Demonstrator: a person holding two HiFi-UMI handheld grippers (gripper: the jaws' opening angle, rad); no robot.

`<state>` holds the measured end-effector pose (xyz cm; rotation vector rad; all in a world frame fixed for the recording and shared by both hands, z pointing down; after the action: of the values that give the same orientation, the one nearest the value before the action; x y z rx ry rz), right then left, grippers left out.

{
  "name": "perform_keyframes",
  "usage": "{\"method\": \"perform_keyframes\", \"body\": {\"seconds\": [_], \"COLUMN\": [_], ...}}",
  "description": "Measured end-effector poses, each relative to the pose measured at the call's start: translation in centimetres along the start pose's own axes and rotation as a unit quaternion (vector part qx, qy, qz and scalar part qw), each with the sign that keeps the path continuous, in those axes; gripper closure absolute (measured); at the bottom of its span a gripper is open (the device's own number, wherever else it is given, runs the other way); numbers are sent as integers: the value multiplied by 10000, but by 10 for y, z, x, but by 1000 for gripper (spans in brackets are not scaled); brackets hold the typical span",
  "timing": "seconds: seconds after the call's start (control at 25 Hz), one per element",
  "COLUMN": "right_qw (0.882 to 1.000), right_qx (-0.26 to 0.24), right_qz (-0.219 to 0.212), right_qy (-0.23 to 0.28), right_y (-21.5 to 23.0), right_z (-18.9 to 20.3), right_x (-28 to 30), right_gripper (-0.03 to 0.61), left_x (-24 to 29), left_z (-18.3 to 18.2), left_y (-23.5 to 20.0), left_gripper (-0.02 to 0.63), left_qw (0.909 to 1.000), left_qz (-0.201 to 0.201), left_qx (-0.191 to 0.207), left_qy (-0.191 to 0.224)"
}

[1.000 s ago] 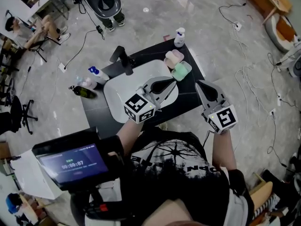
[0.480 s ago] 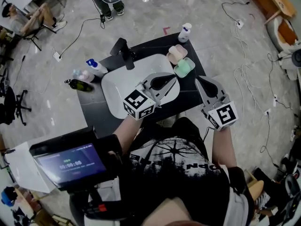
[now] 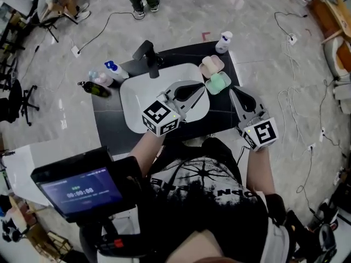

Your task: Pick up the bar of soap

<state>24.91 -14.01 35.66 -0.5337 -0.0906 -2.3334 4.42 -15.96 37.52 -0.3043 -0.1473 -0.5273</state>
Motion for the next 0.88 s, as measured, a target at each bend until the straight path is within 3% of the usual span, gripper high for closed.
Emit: {"method": "perform_keyframes", "body": {"seconds": [0.48,0.88], "right_qw": [9993,9978], "right_qx": [92,304], "right_qz": [-366,-535], "right_qy": [34,-242], "right_y": [37,52], "right_z": [10,25], "right_x": [6,26], "right_gripper": [565,564], "left_x": [26,45], "left_z": [-7,4], "left_y": [8,-2], "left_gripper": [603,603], "left_qw": [9988,9980], "left_qz": [-429,-450], "left_qx": [86,3], "left_qy": [-198,-435]}}
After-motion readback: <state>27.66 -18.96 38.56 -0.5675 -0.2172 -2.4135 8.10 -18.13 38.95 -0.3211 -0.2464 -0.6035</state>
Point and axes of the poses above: the fingertips, and each gripper's own axes: x forward along the fingers, y to its right, z out of its underside, the point moved 8 cm from there along -x, backward along the fingers, and after that the axes turned 10 degrees about -y, right-handed, at the moved point
